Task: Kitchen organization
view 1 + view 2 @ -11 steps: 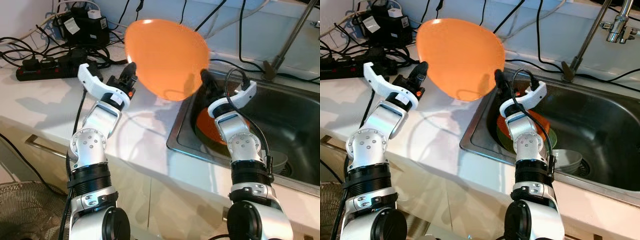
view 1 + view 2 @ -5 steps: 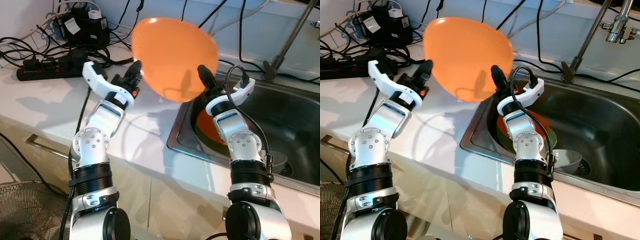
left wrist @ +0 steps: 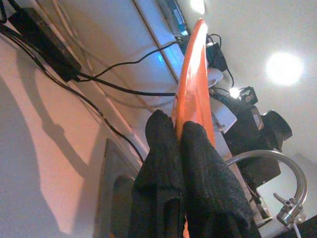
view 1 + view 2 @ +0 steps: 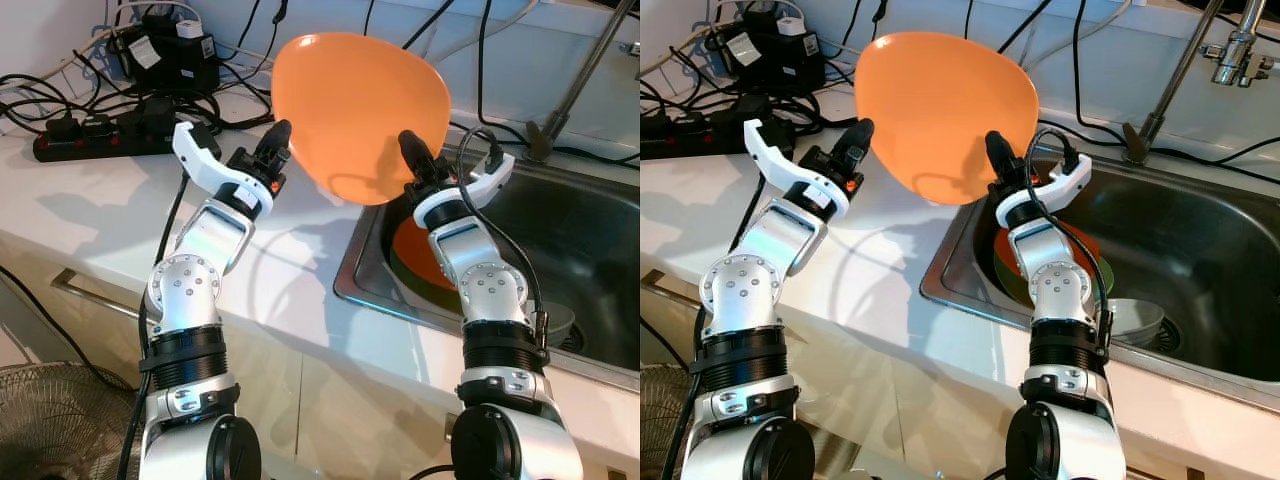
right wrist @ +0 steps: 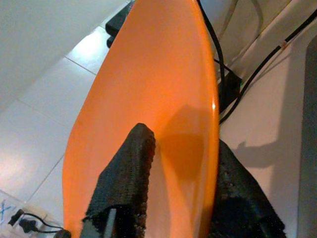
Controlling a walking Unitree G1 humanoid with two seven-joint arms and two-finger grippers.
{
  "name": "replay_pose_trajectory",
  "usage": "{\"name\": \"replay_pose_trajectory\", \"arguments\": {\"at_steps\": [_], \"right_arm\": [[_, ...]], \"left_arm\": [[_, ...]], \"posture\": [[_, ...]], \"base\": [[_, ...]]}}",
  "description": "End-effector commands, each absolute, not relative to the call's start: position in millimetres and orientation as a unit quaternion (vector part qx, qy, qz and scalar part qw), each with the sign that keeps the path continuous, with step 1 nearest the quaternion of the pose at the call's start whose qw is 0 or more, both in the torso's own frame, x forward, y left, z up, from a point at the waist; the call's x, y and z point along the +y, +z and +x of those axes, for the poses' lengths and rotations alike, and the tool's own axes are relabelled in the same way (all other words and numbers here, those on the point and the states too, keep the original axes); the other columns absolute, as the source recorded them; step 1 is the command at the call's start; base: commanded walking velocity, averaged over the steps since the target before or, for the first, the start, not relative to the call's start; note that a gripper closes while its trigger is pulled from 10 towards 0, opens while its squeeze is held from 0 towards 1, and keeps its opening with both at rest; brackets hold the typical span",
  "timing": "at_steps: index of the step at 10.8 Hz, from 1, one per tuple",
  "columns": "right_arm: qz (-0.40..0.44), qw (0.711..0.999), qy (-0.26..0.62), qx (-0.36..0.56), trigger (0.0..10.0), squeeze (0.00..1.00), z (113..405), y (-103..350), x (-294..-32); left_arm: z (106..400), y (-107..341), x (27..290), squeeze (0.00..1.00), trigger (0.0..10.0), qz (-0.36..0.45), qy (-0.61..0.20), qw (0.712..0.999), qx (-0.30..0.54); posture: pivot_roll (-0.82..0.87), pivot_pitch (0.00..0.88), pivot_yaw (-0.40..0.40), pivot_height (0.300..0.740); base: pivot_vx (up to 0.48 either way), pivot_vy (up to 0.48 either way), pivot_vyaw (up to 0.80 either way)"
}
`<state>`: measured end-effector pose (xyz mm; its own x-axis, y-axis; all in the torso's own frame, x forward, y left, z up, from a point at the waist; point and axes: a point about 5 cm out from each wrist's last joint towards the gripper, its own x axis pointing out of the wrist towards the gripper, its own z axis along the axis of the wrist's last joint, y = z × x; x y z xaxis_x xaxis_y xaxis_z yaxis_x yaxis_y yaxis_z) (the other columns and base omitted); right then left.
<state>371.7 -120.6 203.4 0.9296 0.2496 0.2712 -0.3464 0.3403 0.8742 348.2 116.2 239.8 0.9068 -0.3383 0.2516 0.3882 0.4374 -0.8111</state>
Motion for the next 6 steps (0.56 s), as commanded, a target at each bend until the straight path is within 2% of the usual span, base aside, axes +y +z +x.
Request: {"name": "replay_pose_trajectory", "arguments": {"at_steps": [1,6], "right_arm": [[0.55,0.811,0.19,-0.059,0.0,0.0,370.2,208.7,-124.7],[0.557,0.808,0.184,-0.062,0.0,0.0,369.9,208.8,-127.9]], "left_arm": [[345.4,246.8,110.2,0.0,10.0,-0.495,-0.237,0.835,-0.038],[348.0,246.9,116.4,0.0,10.0,-0.502,-0.217,0.836,-0.046]], "posture": [[0.23,0.016,-0.018,0.74],[0.22,0.018,-0.017,0.74]], "base": [[0.0,0.0,0.0],[0.0,0.0,0.0]]}}
